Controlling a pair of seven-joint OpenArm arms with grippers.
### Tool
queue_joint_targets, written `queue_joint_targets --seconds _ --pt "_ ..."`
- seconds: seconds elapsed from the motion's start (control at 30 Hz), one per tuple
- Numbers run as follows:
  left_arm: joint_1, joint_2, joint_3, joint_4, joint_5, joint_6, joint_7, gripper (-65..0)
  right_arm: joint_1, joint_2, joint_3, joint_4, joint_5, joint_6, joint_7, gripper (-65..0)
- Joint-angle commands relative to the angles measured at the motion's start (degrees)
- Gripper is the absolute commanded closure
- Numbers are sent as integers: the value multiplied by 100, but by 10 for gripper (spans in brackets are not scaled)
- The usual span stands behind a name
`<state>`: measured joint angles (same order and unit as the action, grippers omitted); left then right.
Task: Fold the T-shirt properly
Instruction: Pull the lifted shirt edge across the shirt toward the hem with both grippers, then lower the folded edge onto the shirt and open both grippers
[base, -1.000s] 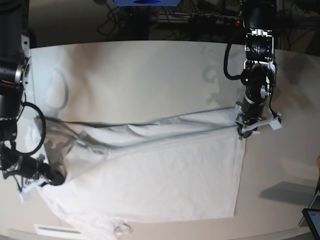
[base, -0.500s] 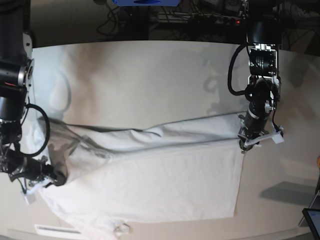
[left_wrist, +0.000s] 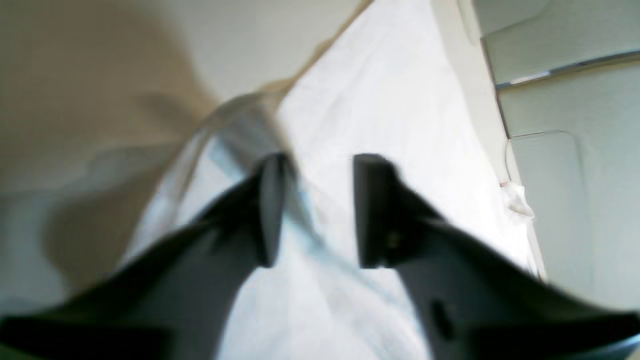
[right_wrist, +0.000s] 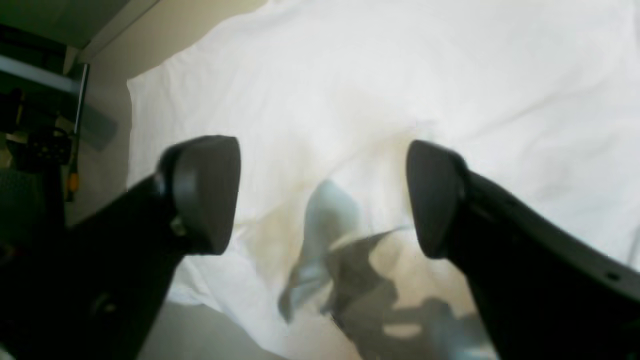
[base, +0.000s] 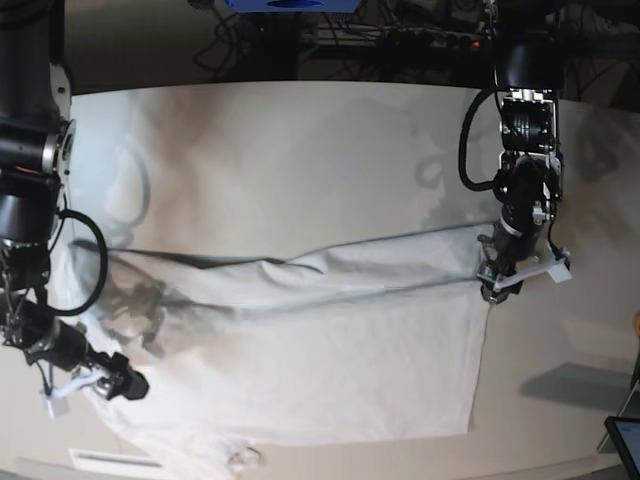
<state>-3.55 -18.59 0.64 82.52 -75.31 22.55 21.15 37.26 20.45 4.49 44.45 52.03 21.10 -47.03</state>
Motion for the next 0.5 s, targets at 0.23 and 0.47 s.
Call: queue_joint_targets --seconds 0.23,0.47 --pt "-159 -545 -86 359 335 -307 -62 -373 -90 298 557 140 269 892 56 -547" --pt "544 -572 634 1616 3386 -307 395 -371 -1101 571 549 1846 67 830 39 -546"
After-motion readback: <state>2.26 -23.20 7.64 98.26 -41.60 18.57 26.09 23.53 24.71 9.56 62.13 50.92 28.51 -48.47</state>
